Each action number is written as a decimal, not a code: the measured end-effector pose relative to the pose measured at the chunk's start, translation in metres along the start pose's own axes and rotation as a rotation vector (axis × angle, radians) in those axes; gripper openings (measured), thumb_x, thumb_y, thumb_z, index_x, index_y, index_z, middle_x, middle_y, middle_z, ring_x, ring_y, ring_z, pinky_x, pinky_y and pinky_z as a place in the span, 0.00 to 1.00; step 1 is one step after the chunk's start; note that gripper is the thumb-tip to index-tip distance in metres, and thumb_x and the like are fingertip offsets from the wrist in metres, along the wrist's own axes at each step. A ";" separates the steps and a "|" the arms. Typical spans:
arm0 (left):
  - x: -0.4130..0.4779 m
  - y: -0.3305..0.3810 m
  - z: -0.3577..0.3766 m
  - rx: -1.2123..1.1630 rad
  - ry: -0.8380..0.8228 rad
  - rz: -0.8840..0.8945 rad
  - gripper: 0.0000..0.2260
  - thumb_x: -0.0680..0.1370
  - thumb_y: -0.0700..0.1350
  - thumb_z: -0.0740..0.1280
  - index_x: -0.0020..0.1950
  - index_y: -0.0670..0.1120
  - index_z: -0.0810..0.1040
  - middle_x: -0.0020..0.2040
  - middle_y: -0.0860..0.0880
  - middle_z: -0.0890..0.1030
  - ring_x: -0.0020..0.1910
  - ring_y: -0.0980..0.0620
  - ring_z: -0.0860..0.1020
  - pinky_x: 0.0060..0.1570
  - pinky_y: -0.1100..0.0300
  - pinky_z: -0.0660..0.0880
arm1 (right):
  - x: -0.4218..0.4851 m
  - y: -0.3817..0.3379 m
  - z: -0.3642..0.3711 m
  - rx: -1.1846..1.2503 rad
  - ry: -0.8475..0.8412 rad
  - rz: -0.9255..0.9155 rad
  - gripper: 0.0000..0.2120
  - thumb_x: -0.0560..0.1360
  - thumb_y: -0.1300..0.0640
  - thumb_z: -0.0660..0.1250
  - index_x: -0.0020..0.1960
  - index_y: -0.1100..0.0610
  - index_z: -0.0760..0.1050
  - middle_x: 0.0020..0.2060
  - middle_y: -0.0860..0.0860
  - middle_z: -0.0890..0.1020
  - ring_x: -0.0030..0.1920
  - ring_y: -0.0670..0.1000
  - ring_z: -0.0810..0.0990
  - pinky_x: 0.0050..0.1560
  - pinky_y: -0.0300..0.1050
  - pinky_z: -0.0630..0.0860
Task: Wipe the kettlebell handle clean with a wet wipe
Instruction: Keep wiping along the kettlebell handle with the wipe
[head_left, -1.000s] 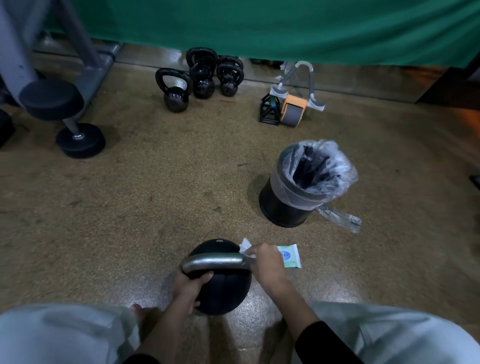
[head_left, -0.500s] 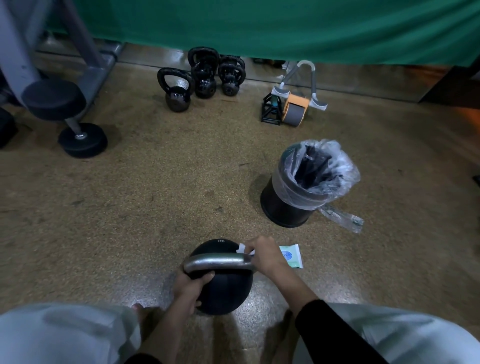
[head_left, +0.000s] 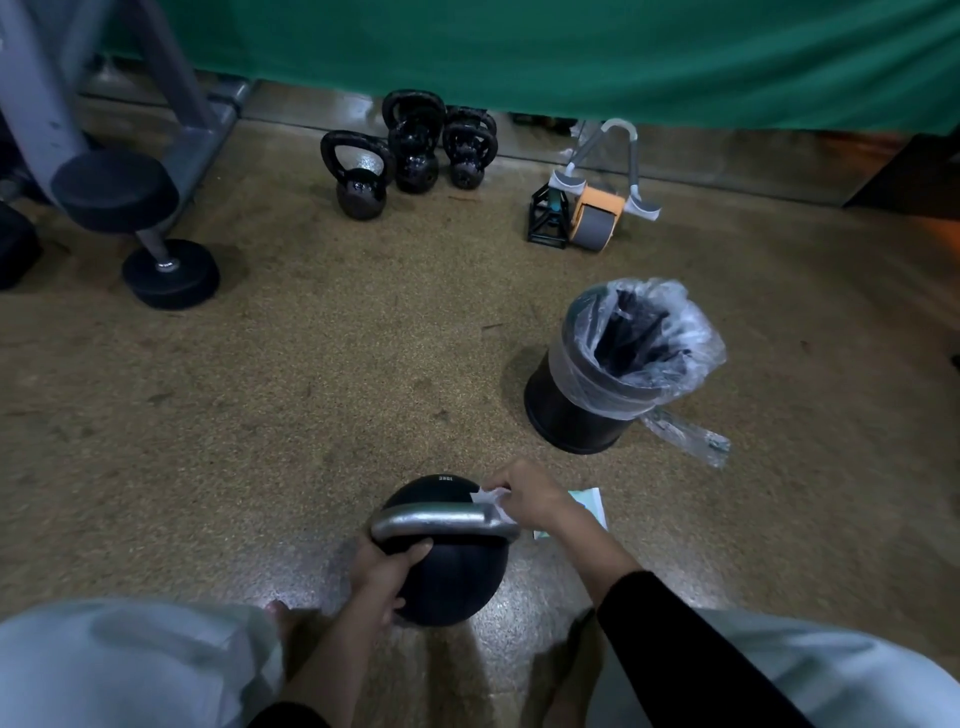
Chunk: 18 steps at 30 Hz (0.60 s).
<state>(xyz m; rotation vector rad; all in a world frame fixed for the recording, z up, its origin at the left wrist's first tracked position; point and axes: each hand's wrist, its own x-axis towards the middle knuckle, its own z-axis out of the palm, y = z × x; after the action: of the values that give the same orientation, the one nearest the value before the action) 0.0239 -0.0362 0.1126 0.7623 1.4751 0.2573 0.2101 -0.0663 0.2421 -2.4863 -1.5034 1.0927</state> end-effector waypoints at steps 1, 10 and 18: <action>-0.001 0.000 0.000 -0.011 -0.009 0.000 0.29 0.69 0.43 0.77 0.65 0.51 0.67 0.59 0.47 0.75 0.63 0.39 0.72 0.47 0.45 0.75 | 0.001 -0.001 -0.002 0.013 -0.021 -0.003 0.15 0.74 0.65 0.63 0.57 0.57 0.81 0.58 0.54 0.82 0.59 0.54 0.78 0.61 0.46 0.74; -0.001 0.000 -0.002 0.018 0.013 0.007 0.30 0.68 0.45 0.79 0.65 0.52 0.68 0.58 0.45 0.77 0.55 0.42 0.73 0.43 0.48 0.77 | 0.002 0.012 -0.005 0.007 -0.013 -0.004 0.12 0.76 0.63 0.61 0.51 0.57 0.83 0.53 0.53 0.83 0.52 0.51 0.79 0.47 0.37 0.68; 0.000 -0.001 0.000 -0.001 0.002 0.008 0.29 0.68 0.44 0.78 0.65 0.51 0.68 0.58 0.45 0.76 0.55 0.42 0.73 0.43 0.48 0.76 | 0.004 -0.001 0.001 -0.011 -0.017 -0.078 0.11 0.76 0.63 0.63 0.51 0.57 0.83 0.52 0.53 0.83 0.54 0.53 0.79 0.48 0.37 0.68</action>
<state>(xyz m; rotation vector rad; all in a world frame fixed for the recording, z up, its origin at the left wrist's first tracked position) 0.0234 -0.0368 0.1118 0.7673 1.4735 0.2650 0.2096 -0.0629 0.2400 -2.4096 -1.6003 1.0988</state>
